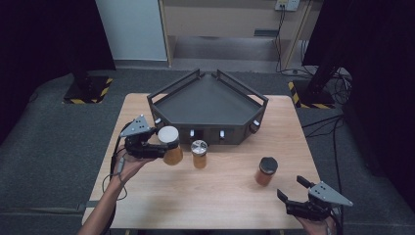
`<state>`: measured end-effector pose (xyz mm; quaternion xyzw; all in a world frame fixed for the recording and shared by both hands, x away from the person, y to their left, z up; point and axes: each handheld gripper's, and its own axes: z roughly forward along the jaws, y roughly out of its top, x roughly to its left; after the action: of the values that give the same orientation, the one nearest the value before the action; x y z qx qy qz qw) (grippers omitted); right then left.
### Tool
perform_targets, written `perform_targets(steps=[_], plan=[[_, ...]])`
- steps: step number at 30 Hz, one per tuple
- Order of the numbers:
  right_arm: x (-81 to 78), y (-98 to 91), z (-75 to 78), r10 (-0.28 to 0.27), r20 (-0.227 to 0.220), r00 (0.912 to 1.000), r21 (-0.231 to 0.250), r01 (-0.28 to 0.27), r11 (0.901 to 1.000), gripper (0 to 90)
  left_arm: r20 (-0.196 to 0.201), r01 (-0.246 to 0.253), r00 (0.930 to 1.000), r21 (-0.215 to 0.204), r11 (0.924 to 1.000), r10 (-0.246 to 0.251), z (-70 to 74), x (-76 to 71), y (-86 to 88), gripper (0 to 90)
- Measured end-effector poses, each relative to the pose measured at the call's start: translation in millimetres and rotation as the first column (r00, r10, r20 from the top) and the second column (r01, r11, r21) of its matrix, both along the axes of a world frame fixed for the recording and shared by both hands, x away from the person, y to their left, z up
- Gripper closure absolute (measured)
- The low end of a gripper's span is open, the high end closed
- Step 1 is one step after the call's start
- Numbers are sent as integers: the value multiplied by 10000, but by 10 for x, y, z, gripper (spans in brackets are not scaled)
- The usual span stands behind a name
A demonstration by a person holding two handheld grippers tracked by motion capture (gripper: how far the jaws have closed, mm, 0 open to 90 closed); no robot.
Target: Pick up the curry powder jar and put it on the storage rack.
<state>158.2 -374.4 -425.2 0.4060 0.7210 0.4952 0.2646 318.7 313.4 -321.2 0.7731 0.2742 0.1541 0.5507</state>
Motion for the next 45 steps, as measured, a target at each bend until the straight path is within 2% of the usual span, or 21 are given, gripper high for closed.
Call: perform_targets(steps=[3, 4, 5, 9, 15, 21, 32, 41, 45], plan=[[1, -1, 1, 31, 4, 10000, 1, -31, 10000, 104, 46, -114, 9999, 84, 9999, 113, 87, 34, -28, 320], [3, 0, 1, 30, -12, 10000, 6, -30, 10000, 104, 9, -216, 9998, 148, 9997, 216, 160, 65, -50, 320], [4, 1, 1, 19, -36, 10000, 15, -19, 10000, 104, 9, -216, 9998, 148, 9997, 216, 160, 65, -50, 320], [4, -1, -1, 23, -29, 10000, 27, -23, 10000, 104, 63, -388, 9992, -45, 9992, 389, 306, 160, -64, 320], [6, -4, -3, 31, -28, 10000, 45, -31, 10000, 104, 207, -646, 9977, -25, 9979, 646, 455, 268, -104, 320], [7, -7, -5, 29, -52, 10000, 80, -28, 10000, 104, 237, -1174, 9928, 22, 9931, 1173, 576, 445, -177, 321], [10, -20, -10, 46, -51, 10000, 121, -45, 9999, 104, 226, -2163, 9762, 187, 9761, 2159, 647, 749, -318, 322], [11, -26, -13, 46, -55, 10000, 161, -45, 9999, 104, 169, -2816, 9594, 99, 9595, 2814, 603, 933, -431, 323], [11, -27, -12, 54, -58, 10000, 161, -53, 9999, 104, 170, -2998, 9540, 249, 9537, 2994, 597, 1012, -502, 322]])
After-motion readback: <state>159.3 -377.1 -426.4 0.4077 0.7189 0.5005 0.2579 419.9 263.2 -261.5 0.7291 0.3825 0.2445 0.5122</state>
